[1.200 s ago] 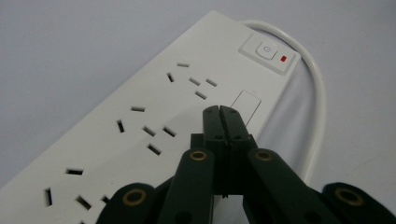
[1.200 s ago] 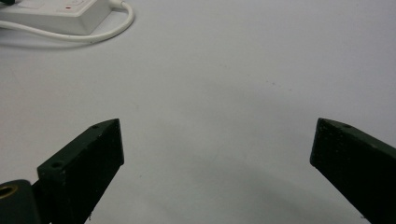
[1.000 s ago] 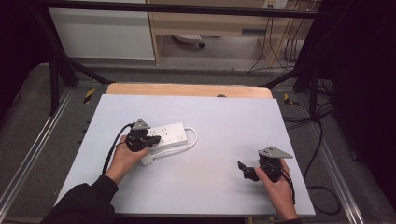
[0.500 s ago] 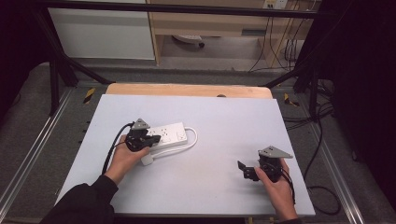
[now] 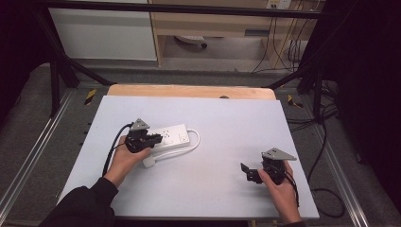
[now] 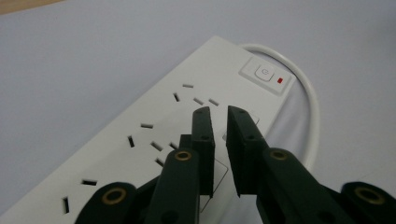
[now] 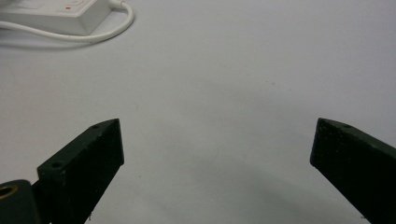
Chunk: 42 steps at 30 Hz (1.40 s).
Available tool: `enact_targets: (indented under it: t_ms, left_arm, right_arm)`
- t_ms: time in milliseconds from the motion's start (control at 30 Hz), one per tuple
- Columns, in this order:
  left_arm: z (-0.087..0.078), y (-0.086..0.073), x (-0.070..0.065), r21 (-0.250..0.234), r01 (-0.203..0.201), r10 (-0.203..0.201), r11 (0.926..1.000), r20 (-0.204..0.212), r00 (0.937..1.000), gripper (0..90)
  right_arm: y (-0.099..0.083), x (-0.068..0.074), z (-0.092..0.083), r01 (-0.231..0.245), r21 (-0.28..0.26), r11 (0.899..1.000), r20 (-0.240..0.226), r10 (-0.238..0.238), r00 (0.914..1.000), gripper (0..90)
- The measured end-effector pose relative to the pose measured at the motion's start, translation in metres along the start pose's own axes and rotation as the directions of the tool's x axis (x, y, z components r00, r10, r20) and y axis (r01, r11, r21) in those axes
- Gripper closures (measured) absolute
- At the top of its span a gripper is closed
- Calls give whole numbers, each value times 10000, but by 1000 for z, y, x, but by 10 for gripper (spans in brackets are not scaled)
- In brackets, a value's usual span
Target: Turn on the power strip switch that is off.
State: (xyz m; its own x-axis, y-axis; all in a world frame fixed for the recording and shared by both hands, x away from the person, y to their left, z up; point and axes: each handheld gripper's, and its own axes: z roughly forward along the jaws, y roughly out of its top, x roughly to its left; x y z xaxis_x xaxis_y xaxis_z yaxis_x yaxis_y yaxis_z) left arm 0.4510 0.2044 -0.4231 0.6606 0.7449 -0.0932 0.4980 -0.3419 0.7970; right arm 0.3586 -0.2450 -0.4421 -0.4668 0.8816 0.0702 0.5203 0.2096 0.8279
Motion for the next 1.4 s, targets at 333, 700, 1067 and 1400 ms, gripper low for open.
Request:
enact_targets:
  t_ms: [333, 700, 1067, 1400]
  left_arm:
    - [-3, 2, -1, -181, 53, -55, 9998, -119, 9999, 586]
    - [-2, 3, -2, -351, 466, -465, 9983, 34, 9989, 289]
    - [-1, 5, -3, -564, 899, -894, 9943, 122, 9959, 92]
    - [-10, 8, -1, -1111, 1097, -1098, 9877, 53, 9939, 94]
  right_arm:
    - [0, 0, 0, 23, -2, 10000, 2, -23, 10000, 32]
    - [0, 0, 0, 78, 7, 10000, 6, -78, 10000, 32]
    - [0, 0, 0, 79, -4, 10000, 2, -79, 10000, 32]
    - [0, 0, 1, 62, -12, 10000, -3, -62, 10000, 30]
